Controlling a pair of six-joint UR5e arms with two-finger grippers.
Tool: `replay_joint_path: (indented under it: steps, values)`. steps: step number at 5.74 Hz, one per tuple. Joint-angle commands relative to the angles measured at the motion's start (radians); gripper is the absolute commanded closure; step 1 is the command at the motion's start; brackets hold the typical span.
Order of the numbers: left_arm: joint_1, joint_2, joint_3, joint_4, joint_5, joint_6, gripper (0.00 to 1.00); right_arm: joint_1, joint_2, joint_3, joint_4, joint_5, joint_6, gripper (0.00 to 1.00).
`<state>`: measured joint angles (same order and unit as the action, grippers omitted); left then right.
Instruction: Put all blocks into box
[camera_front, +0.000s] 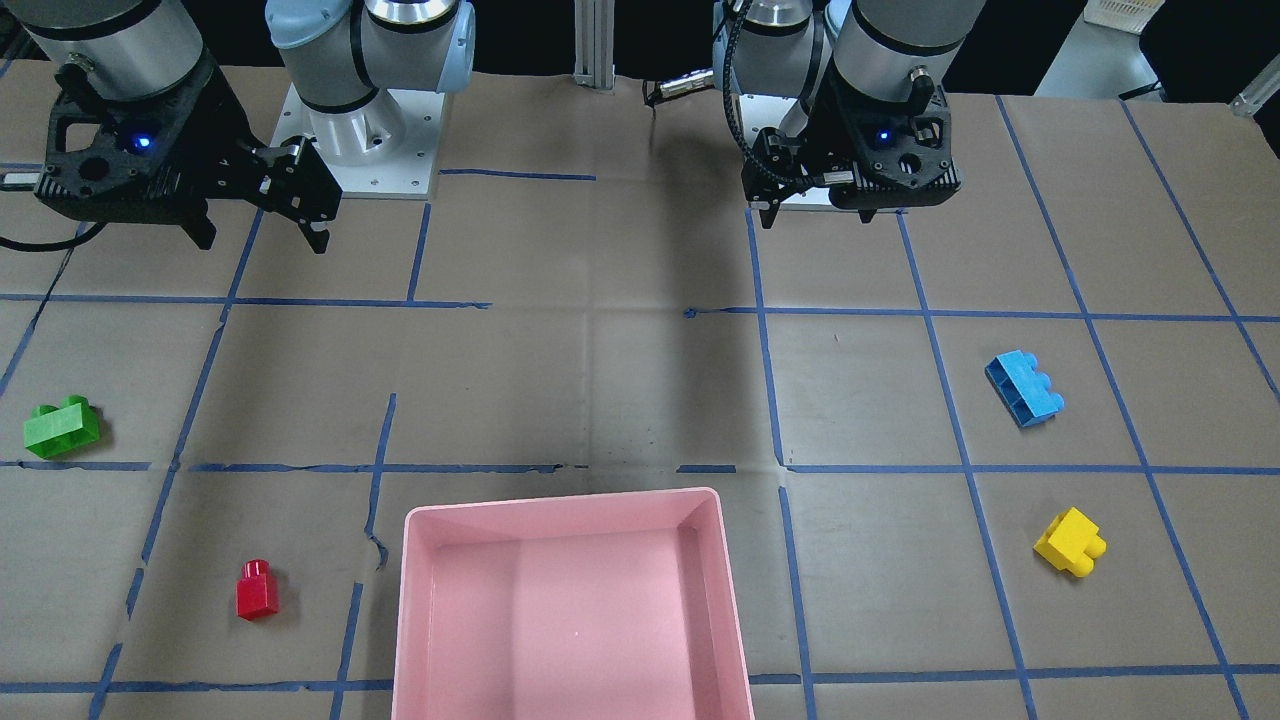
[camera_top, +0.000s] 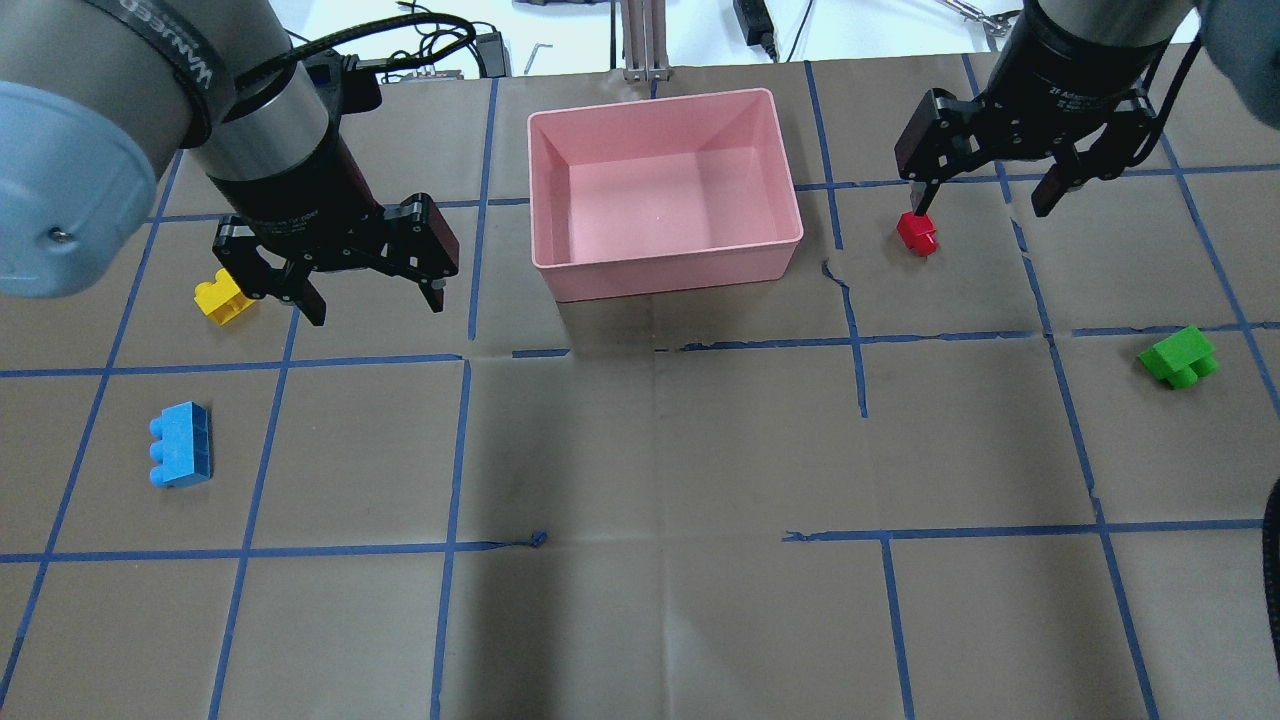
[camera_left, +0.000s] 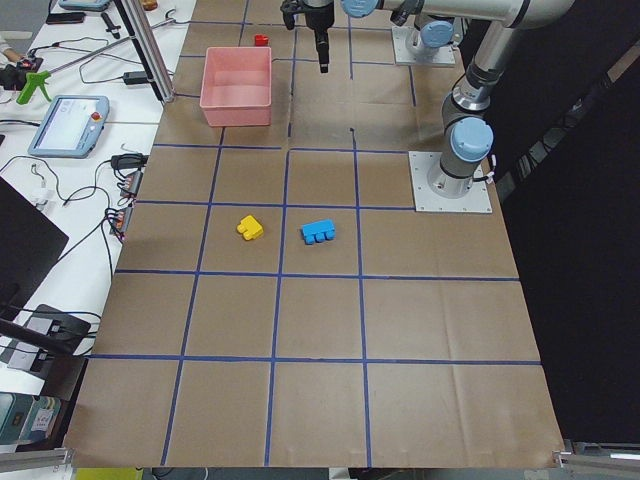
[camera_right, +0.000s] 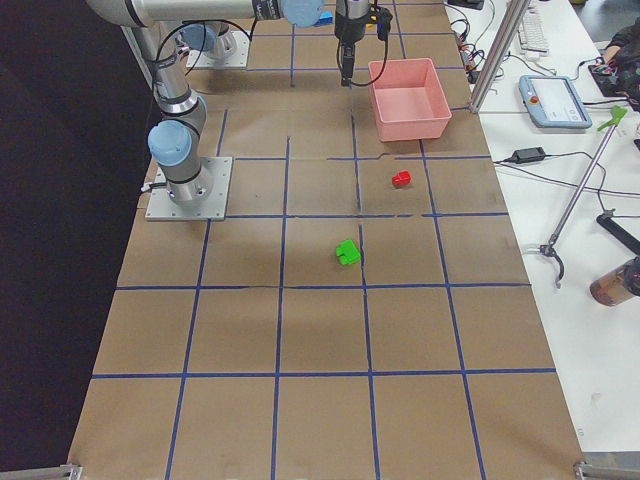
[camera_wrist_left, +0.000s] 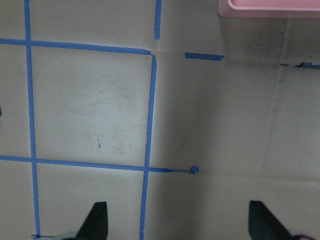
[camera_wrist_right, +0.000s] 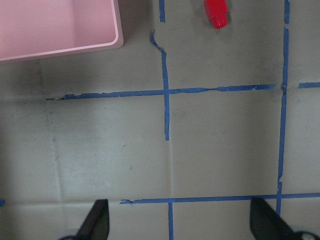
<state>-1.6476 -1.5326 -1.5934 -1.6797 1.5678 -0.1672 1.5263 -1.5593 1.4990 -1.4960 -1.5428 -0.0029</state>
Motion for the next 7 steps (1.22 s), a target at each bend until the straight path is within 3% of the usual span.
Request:
replay_joint_path:
  steps: [1, 7]
  values:
    - [0.0, 0.0, -0.008, -0.003, 0.009, 0.0, 0.0, -0.001, 0.013, -0.009, 0.002, 0.001, 0.0, 0.0]
    - [0.005, 0.002, -0.017, -0.005, 0.015, 0.003, 0.0, -0.044, 0.016, -0.011, 0.01, -0.014, -0.02, 0.0]
